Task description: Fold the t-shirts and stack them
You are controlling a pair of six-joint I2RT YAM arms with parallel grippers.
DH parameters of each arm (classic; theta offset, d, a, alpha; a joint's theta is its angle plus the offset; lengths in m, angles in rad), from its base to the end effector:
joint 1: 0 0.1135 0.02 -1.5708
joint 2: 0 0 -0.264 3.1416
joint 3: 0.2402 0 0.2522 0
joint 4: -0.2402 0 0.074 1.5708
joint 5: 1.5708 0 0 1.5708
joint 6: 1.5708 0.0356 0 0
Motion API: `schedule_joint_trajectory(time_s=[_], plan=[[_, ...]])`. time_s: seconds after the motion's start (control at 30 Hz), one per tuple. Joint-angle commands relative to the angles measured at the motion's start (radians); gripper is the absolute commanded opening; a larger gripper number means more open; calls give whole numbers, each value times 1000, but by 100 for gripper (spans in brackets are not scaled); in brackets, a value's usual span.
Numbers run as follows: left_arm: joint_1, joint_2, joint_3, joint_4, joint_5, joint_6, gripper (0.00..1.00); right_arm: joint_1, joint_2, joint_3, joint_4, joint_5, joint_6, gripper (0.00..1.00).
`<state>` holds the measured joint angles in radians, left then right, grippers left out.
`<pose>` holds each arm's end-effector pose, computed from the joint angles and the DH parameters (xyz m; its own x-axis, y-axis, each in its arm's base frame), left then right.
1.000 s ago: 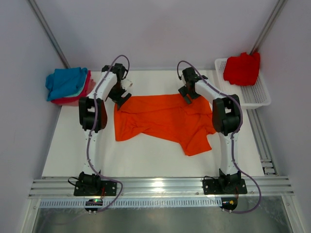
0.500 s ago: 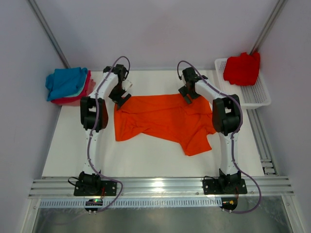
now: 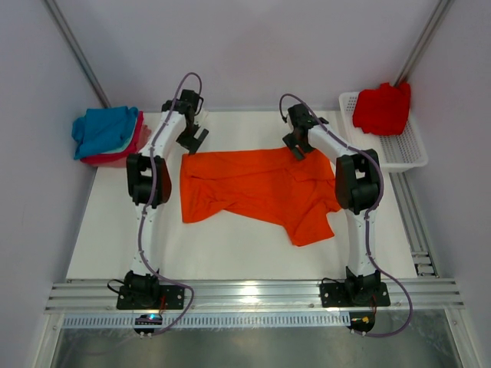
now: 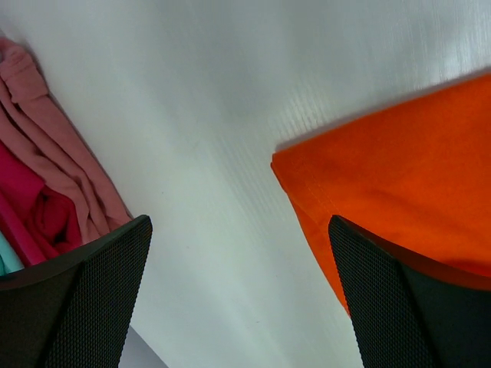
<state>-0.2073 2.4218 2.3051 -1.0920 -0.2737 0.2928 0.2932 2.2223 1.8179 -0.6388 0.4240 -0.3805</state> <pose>0.4983 -0.0950 0.2173 -0.8460 0.4619 -0.2662 0.3642 0.8654 0.3442 0.4661 0.1254 0.1902 -0.7438 -0.5781 -0.3354 -0.3677 0.7730 -0.5170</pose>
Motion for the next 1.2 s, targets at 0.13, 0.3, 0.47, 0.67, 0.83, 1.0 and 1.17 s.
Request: schedule_joint_trajectory(time_s=[0.13,0.3,0.47,0.67,0.83,1.0,1.17], plan=[[-1,77,10,69,14,-50,99,-25,22,84,62,104,-17,99],[-3,109,4,81,-4,-29,99,-39,65,90,85,148,-32,99],[-3,126,-9,119,-31,3,99,-43,68,48,100,170,-29,99],[-4,154,0,161,-108,35,99,-46,8,-84,99,176,-11,99],[-4,191,48,165,-144,42,99,-48,-49,-176,79,153,28,99],[-6,204,68,173,-153,37,99,-49,-99,-264,51,122,63,99],[-7,204,68,167,-156,25,99,-57,-127,-316,42,119,74,99]])
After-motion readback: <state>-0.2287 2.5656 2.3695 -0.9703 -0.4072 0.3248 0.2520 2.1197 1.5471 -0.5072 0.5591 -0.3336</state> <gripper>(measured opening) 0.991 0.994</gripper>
